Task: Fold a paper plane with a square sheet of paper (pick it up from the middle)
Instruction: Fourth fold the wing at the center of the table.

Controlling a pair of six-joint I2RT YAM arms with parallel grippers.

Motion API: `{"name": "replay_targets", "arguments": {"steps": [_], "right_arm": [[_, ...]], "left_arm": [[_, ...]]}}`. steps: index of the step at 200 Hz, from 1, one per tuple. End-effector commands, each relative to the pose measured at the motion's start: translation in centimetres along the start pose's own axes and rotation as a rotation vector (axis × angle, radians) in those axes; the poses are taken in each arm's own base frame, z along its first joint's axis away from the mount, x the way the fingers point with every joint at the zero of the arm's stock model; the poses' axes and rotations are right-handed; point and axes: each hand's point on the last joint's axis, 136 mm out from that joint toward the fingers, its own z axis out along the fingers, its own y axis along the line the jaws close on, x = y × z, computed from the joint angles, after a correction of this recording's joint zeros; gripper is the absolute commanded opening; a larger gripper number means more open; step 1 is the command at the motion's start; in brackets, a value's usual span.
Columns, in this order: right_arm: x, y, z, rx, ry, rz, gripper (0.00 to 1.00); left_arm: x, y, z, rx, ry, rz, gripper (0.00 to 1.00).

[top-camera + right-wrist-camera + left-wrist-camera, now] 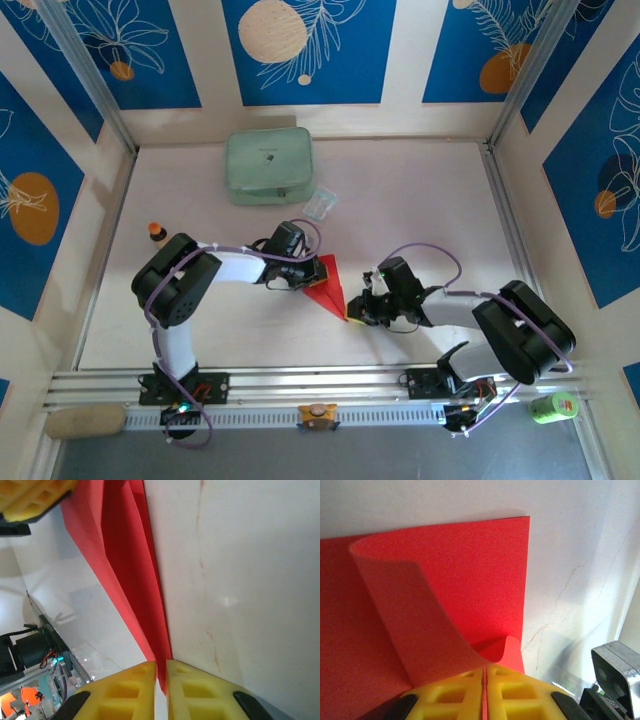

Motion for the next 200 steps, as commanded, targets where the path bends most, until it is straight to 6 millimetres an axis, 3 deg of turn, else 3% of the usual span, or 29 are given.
{"name": "replay_targets", "arguments": {"steps": [1,42,91,171,200], "right_arm": [[2.1,-1.7,-0.1,0.067,0.067,0.059,0.12],[2.8,-2.7,0.1,0.099,0.089,0.084,0.06],[3.5,-3.5,-0.1,0.145,0.094,0.098,0.09],[3.8,-3.0,-0.7,0.145,0.090,0.094,0.08],[2.4,-1.1,-2.1,0.123,0.018,0.065,0.10]], "left_arm": [[1.3,2.8,0.6,-0.082,0.034,-0.032,0.12],[1.3,2.9,0.6,-0.083,0.033,-0.035,0.12],[1.4,3.0,0.6,-0.087,0.033,-0.036,0.11],[1.5,3.1,0.6,-0.084,0.033,-0.036,0.11],[1.6,3.1,0.5,-0.079,0.037,-0.023,0.11]]}}
